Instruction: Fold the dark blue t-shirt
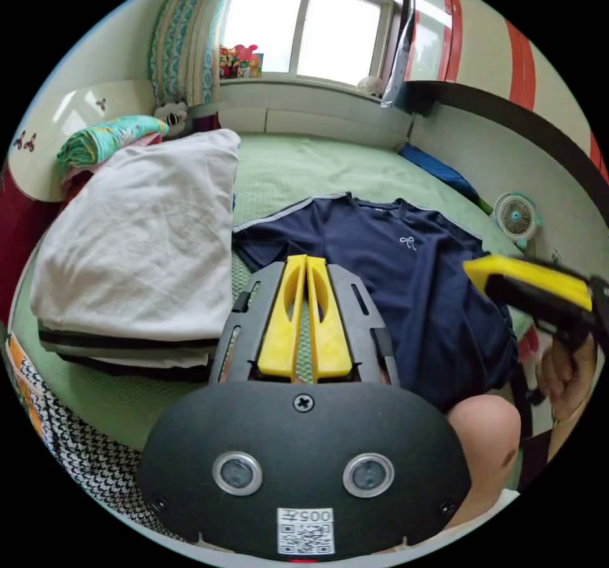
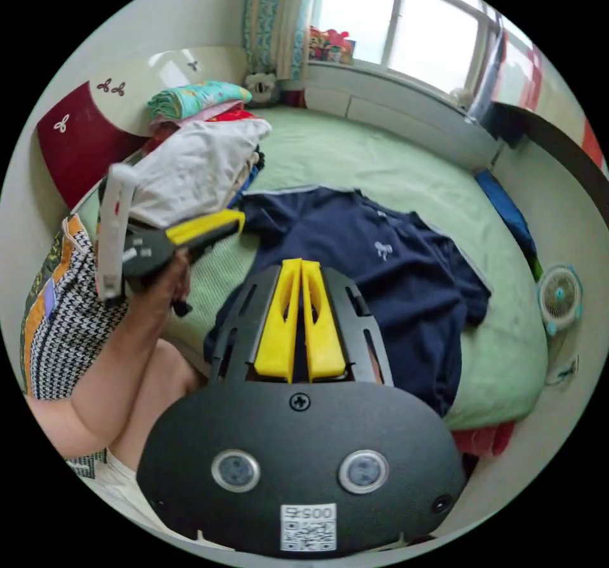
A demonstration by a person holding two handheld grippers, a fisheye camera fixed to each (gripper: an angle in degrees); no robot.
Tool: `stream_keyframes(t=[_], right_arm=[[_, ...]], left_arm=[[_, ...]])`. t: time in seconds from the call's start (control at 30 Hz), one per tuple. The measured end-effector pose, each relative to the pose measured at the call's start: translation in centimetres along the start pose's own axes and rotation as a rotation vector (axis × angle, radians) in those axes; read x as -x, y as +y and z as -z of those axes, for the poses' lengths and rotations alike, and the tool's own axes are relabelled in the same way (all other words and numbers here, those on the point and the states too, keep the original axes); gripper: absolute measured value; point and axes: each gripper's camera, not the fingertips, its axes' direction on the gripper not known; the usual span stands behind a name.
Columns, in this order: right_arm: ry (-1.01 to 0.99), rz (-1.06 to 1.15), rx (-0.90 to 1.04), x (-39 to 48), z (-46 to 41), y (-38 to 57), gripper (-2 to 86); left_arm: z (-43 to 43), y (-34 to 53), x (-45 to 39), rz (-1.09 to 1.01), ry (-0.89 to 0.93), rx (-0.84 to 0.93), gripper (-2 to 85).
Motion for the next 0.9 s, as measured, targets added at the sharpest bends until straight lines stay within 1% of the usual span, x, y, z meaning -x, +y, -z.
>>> stream_keyframes(t=[0.07, 0.13, 0.17, 0.2, 0.27, 0.33, 0.37, 0.4, 0.53, 0.63, 0.77, 0.9], right_arm=[[-0.015, 0.040, -0.011, 0.5, -1.6, -3.6, -0.3], [-0.049, 0.092, -0.028, 1.2, -3.5, -6.7, -0.3], [-0.081, 0.153, -0.030, 1.9, -4.9, -8.6, -0.4], [-0.105, 0.214, -0.011, 2.7, -6.5, -10.3, -0.6], [-0.132, 0.257, 0.036, 3.5, -9.0, -12.5, -0.4], [-0.190, 0.300, 0.094, 4.2, -11.6, -14.4, 0.5], [-0.236, 0.329, 0.116, 4.6, -13.1, -15.4, 3.0], [-0.269, 0.360, 0.136, 5.2, -14.3, -16.3, 5.2], [-0.328, 0.410, 0.148, 6.8, -16.9, -19.0, 9.2], [-0.311, 0.426, 0.200, 8.2, -19.5, -21.0, 10.4], [-0.233, 0.518, 0.250, 10.4, -22.4, -22.9, 10.6], [-0.212, 0.563, 0.278, 12.0, -24.9, -24.4, 10.5]], left_arm=[[-1.4, -0.2, 1.3, -0.010, 0.051, 0.013, 3.9], [-2.4, -0.6, 1.7, -0.018, 0.066, 0.037, 6.4], [-2.8, -0.9, 1.8, -0.028, 0.059, 0.032, 8.0], [-2.9, -1.0, 1.8, -0.035, 0.057, 0.025, 8.8], [-3.8, -1.2, 1.7, -0.052, 0.052, 0.023, 13.0], [-4.4, -1.5, 1.9, -0.050, 0.055, 0.026, 14.2], [-4.9, -1.8, 2.0, -0.047, 0.056, 0.029, 14.7], [-5.1, -1.9, 2.1, -0.044, 0.055, 0.031, 14.9], [-6.8, -2.7, 1.7, -0.077, 0.070, 0.067, 15.6], [-7.5, -3.2, 1.4, -0.105, 0.030, 0.057, 15.6], [-9.0, -3.7, 2.4, -0.066, 0.045, 0.088, 13.8], [-10.4, -4.2, 3.0, -0.036, 0.047, 0.107, 12.1]])
